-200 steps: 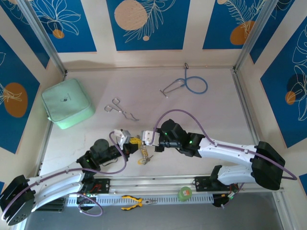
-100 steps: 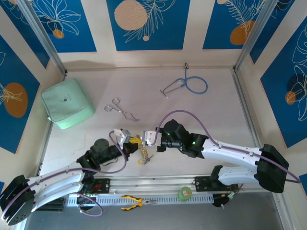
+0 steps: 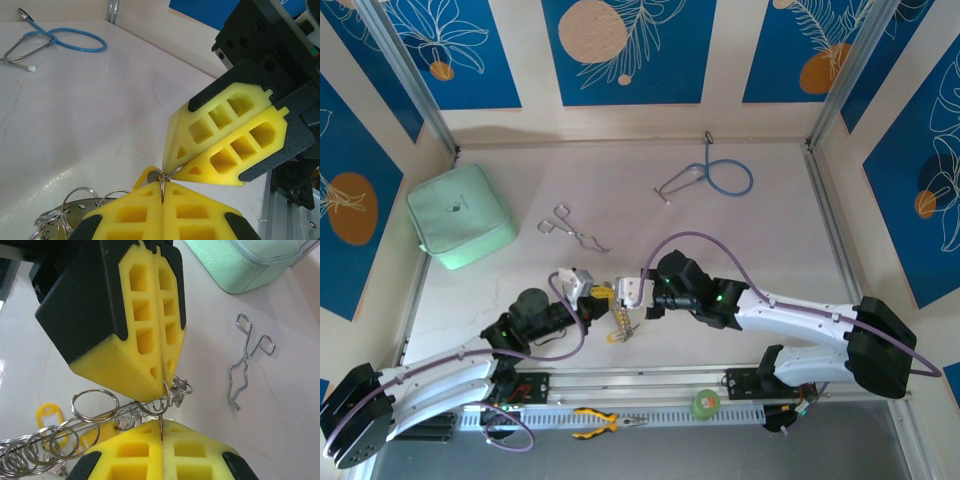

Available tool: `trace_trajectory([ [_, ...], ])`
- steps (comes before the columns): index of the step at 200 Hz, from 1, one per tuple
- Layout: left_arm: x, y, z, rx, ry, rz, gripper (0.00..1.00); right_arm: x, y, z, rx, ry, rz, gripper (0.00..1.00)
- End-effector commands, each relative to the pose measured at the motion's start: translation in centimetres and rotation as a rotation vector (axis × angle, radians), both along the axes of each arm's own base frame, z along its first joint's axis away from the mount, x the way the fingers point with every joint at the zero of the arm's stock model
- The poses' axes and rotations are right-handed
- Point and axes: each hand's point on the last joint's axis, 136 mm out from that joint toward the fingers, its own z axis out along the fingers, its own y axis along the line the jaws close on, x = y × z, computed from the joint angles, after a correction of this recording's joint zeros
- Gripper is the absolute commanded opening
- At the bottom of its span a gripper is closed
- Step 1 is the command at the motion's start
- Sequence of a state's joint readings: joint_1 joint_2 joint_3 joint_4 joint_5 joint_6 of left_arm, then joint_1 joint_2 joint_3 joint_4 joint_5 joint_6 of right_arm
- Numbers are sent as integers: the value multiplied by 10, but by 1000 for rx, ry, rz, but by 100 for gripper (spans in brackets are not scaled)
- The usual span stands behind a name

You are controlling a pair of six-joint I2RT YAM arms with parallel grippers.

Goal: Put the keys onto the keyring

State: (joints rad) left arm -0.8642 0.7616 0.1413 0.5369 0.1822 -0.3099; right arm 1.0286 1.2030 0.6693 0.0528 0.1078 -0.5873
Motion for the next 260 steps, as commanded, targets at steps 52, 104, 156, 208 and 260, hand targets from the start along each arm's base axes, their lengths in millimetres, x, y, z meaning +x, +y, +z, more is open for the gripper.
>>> trace_trajectory([
  [52, 3, -3, 19, -43, -23, 2, 0, -5, 10, 16, 57, -16, 46, 0],
  [104, 3, -3, 19, -44, -24, 0, 0, -5, 11, 16, 58, -11, 49, 0],
  [156, 2, -4, 21, -48, -30, -6, 0, -3, 15, 11, 49, -5, 42, 0],
  [208, 0, -4, 24, -60, -41, -14, 0, -7, 21, 8, 45, 10, 61, 0],
  [260, 1, -6, 32, -107, -62, -18, 0, -8, 24, 6, 44, 18, 60, 0],
])
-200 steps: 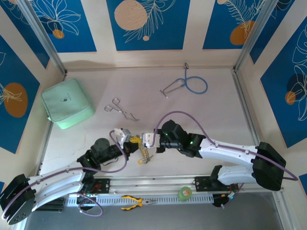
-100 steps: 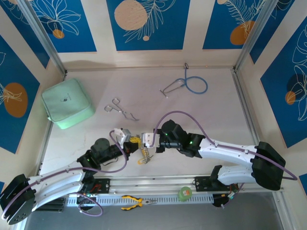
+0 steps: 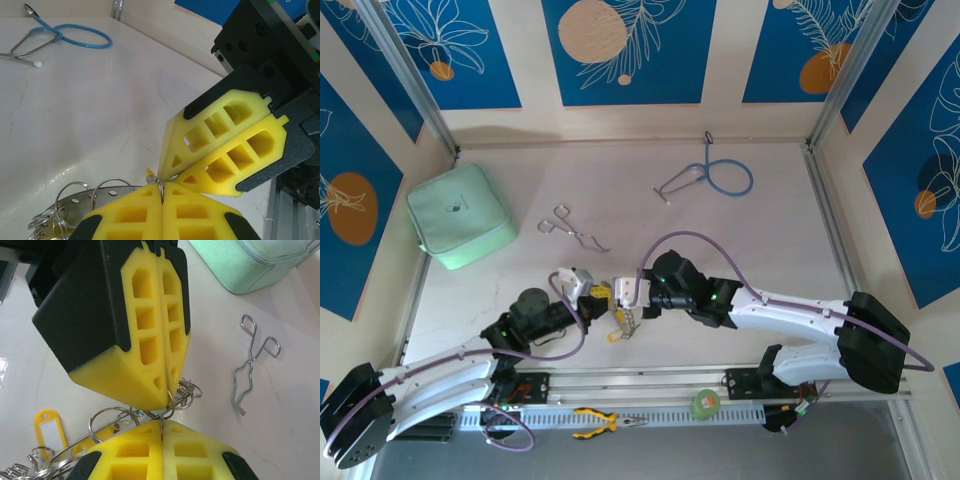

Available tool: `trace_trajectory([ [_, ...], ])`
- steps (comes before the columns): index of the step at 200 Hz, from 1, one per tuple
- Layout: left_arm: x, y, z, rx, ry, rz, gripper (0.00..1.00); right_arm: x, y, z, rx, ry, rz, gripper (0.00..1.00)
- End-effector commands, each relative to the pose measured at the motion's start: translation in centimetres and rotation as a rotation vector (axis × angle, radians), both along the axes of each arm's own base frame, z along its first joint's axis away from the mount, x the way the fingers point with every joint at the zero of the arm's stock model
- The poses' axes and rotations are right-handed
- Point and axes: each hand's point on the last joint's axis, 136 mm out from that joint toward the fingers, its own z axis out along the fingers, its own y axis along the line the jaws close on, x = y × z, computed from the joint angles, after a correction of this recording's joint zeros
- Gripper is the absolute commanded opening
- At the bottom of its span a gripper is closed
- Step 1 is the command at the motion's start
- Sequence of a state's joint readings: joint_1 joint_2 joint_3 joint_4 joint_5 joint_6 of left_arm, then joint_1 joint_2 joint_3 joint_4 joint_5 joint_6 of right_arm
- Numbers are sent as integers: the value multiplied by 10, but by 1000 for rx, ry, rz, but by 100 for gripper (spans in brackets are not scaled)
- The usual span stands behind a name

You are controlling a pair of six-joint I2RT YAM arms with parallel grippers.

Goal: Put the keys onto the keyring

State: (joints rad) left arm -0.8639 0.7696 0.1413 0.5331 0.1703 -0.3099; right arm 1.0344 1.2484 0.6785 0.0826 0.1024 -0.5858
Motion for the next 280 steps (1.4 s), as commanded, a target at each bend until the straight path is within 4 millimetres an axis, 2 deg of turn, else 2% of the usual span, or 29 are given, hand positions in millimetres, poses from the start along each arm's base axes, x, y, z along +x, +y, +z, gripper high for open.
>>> trace_trajectory([
  [1, -1, -7, 35, -119, -68, -31, 0, -9, 16, 12, 48, 11, 50, 0],
  [68, -6, -10, 49, -204, -81, -59, 0, -6, 14, 13, 59, 25, 26, 0],
  [125, -4, -6, 48, -249, -105, -41, 0, -32, 10, 7, 75, 251, 85, 0],
  [174, -8, -9, 59, -327, -133, -70, 0, -45, 10, 13, 98, 321, 138, 0],
  [220, -7, -9, 62, -339, -143, -65, 0, -39, 6, 24, 169, 404, 115, 0],
  [247, -4, -7, 55, -304, -144, -42, 0, -28, -2, 35, 249, 493, 71, 0],
  [280, -1, -4, 52, -295, -147, -20, 0, -27, -6, 42, 297, 551, 76, 0],
])
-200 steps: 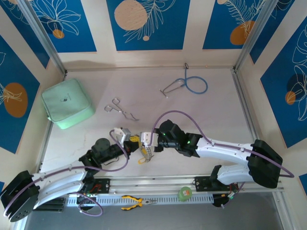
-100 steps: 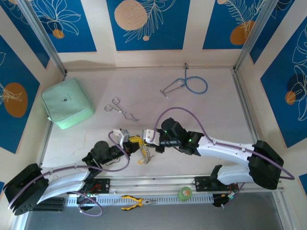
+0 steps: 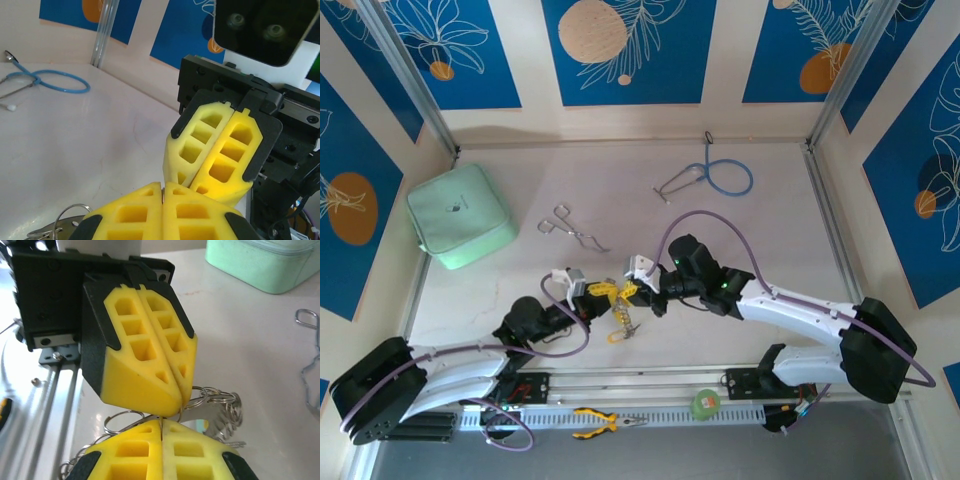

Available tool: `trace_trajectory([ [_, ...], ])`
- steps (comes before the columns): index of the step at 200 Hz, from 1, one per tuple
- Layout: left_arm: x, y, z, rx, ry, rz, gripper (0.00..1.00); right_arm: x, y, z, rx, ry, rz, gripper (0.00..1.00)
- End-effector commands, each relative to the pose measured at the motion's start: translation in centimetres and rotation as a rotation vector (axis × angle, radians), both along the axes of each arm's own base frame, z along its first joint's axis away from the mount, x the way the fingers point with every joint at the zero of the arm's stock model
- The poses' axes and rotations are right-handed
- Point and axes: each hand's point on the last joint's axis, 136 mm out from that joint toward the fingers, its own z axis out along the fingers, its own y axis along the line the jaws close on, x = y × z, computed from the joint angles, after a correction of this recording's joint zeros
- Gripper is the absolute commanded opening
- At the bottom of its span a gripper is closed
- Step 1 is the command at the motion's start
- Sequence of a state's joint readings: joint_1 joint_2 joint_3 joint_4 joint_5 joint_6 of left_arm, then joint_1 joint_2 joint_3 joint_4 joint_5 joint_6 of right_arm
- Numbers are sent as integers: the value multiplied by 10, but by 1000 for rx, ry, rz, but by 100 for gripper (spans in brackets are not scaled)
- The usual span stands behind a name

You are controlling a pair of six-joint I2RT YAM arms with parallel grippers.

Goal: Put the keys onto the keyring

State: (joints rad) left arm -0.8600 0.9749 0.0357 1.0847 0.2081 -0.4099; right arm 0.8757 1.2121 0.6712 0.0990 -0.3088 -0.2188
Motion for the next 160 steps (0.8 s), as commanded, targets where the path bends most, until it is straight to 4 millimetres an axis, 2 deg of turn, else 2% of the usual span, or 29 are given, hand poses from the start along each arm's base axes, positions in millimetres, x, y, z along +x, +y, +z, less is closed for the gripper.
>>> trace_trajectory([
  [1, 1, 2, 26, -65, -77, 16, 0, -14, 1, 17, 88, 81, 56, 0],
  [74, 6, 6, 34, -91, -86, 53, 0, -15, 2, 12, 55, 47, 44, 0],
  [91, 5, 6, 34, -90, -87, 48, 0, -11, -3, 8, 38, 41, 12, 0],
  [126, 5, 8, 31, -75, -73, 57, 0, 13, -23, -2, -48, -41, -118, 0],
  [160, 6, 9, 27, -52, -53, 67, 0, 17, -37, -14, -161, -67, -137, 0],
])
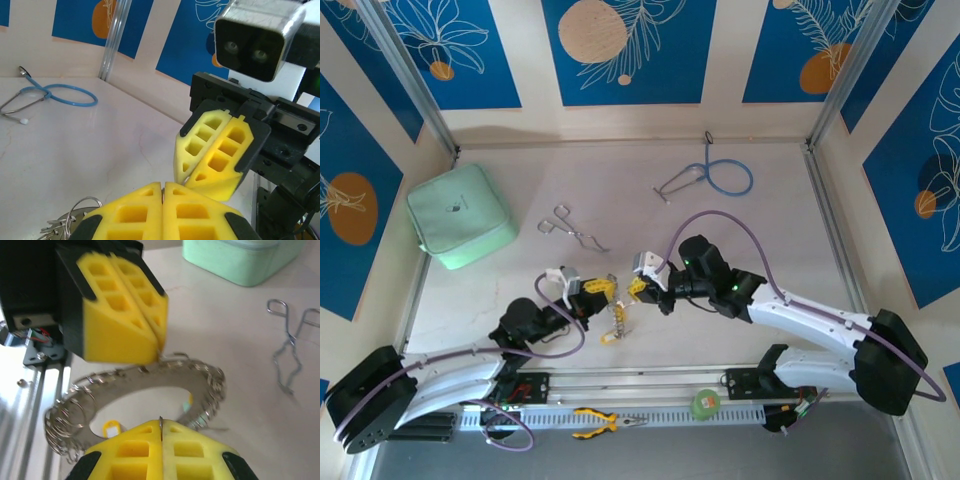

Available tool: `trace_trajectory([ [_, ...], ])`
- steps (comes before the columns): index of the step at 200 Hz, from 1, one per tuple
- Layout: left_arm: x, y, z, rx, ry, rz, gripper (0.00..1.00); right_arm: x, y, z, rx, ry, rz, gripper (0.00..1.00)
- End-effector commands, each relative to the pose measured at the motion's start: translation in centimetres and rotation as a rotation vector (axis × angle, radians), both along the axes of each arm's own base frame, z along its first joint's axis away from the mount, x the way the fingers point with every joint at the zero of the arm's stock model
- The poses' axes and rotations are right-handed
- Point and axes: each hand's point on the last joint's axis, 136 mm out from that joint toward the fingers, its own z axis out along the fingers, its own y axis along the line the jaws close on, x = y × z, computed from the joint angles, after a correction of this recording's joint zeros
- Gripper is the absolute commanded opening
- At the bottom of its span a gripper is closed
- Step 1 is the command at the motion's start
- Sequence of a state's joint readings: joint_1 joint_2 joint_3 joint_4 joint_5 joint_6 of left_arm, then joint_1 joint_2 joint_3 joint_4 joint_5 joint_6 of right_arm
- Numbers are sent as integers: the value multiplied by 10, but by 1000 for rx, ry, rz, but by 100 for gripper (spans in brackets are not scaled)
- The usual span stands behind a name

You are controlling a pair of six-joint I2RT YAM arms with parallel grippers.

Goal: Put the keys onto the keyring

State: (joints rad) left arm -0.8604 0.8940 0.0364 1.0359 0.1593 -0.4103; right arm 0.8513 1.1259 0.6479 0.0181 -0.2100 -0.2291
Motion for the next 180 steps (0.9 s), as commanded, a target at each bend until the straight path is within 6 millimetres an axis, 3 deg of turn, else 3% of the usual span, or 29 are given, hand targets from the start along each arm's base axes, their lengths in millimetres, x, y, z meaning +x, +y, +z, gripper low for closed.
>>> trace_trajectory([
  [1, 2, 2, 15, -23, -35, 19, 0, 5, -15, -13, -118, -24, -34, 0],
  [35, 3, 2, 13, -5, -27, 25, 0, 7, -30, -50, -315, 57, -45, 0],
  [111, 18, 4, -2, 63, 60, 99, 0, 11, -45, -111, -583, 182, -57, 1],
  [155, 32, 9, -15, 104, 149, 177, 0, 20, -44, -117, -587, 215, -82, 27],
  [180, 37, 10, -18, 121, 178, 206, 0, 24, -41, -102, -504, 237, -95, 31],
])
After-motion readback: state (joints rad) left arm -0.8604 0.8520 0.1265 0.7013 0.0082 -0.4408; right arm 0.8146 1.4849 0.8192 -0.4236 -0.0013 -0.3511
